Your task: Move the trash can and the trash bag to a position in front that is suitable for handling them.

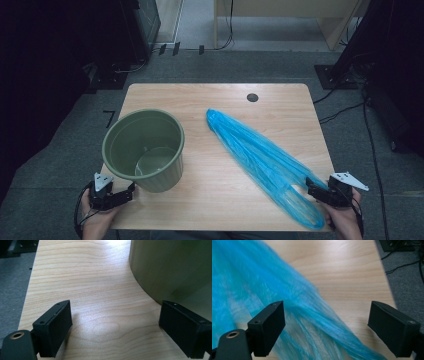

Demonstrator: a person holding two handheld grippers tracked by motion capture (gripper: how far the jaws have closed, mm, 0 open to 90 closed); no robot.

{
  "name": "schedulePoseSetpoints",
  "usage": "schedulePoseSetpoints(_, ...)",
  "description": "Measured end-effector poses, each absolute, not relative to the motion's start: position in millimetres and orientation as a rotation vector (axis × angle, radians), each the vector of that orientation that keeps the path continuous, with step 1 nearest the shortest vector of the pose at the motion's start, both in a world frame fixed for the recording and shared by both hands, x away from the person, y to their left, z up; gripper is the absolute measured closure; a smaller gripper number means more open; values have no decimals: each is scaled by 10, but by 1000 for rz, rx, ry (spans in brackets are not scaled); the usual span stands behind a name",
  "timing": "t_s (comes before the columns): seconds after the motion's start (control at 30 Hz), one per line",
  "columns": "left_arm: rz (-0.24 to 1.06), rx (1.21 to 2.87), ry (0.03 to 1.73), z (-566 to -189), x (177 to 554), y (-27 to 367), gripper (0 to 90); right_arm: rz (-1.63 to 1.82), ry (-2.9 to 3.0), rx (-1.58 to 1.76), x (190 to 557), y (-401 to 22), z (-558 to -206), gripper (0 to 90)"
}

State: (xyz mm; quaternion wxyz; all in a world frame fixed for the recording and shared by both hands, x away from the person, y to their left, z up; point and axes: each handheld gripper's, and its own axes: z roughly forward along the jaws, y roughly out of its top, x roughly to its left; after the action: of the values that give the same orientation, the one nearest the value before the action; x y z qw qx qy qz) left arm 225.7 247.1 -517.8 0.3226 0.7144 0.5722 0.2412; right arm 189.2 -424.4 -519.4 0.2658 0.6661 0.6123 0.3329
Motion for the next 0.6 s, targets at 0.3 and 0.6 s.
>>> schedulePoseSetpoints(0.3,681,1711,1619,-5078,2257,2605,383,940,1587,1741,1832,-4171,-4953,142)
schedulePoseSetpoints(0.6,721,1571,1570,-4745,2470,2586,594,956,1527,1693,1838,-4004,-4765,158)
